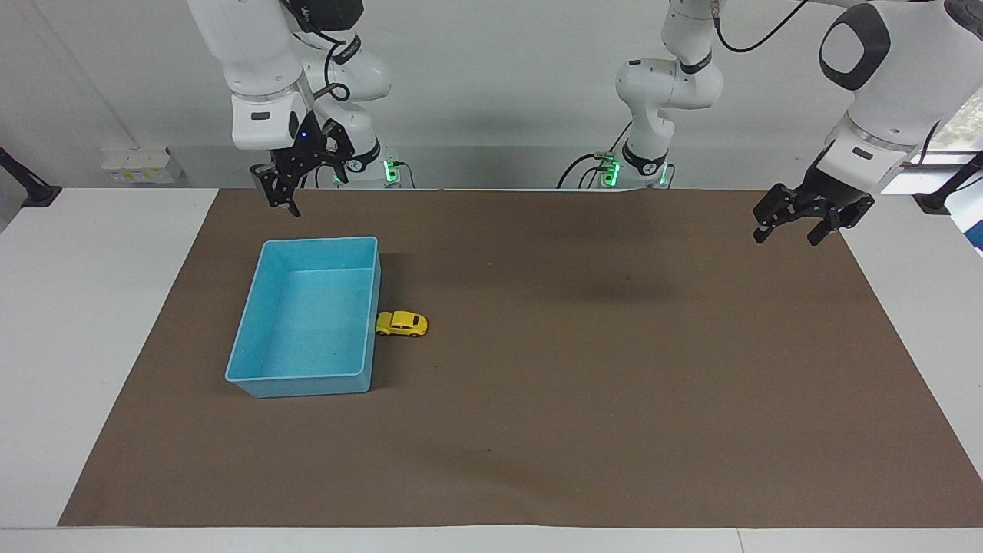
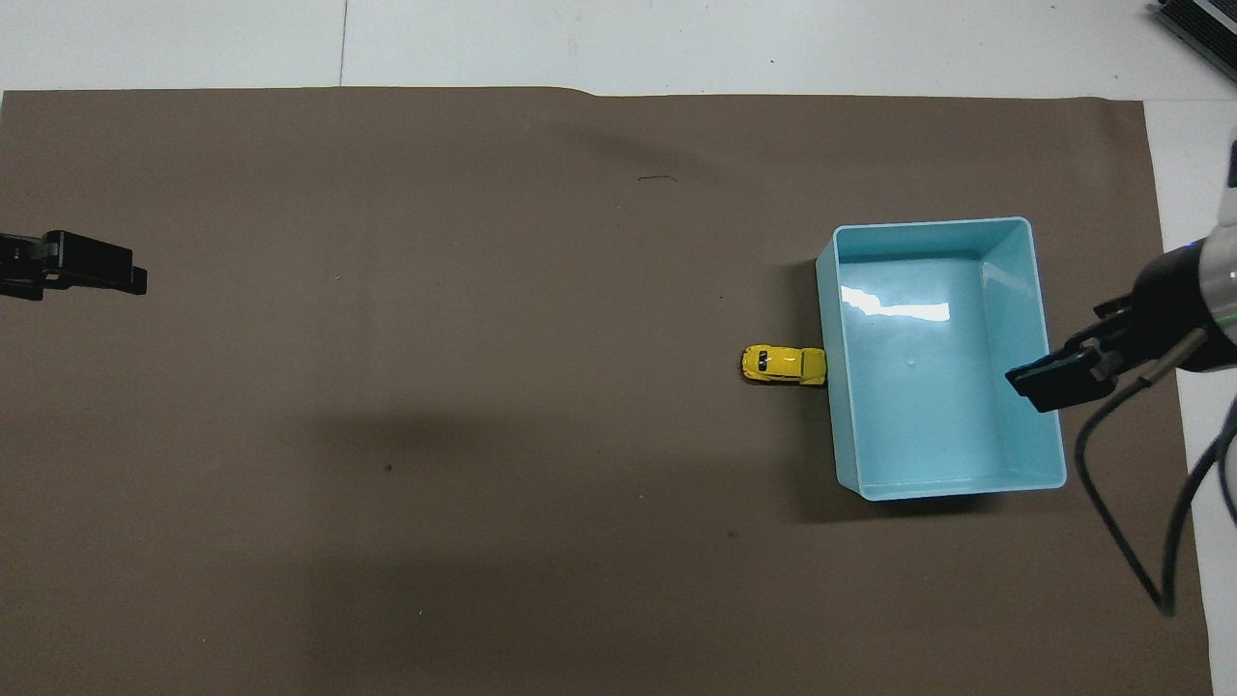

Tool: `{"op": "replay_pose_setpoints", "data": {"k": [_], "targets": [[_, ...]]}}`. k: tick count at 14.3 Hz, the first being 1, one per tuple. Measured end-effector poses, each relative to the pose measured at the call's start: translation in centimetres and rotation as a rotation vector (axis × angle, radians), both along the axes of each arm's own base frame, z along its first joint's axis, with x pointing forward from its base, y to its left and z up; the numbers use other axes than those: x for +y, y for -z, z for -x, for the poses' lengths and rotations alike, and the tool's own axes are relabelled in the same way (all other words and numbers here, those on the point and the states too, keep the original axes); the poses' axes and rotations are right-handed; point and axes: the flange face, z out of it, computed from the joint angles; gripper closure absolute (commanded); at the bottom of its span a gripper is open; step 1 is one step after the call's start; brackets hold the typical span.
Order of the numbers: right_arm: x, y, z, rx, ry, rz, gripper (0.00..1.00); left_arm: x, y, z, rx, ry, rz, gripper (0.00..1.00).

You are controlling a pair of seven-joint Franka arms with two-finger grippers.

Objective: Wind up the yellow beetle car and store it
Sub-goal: 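Lower the right gripper over the yellow car beside the bin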

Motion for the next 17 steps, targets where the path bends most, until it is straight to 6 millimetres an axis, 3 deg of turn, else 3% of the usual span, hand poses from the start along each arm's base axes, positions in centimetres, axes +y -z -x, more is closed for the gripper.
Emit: {"op": "replay_pose_setpoints", "data": {"k": [3,7,13,17], "targets": [[0.1,1.0,-0.5,-0.014,-0.179,-0.006,0.00,-0.2,-0.1,0.2,0.009,0.004,0.001,0.00],[1.2,5.9,-2.0,-0.006,-0.356,-0.012,0.00,-0.2,-0.6,0.6,0.005,0.006,0.003,0.00],[6.2,12.2,-2.4,0.004,-0.469,-0.015,0.00,-0.4,-0.7,0.6,0.004,0.013,0.006,0.00],[6.6,15.7,-2.5,-0.011,-0.510,-0.016,0.00,-0.6,-0.7,0.7,0.007,0.015,0.006,0.00]]}}
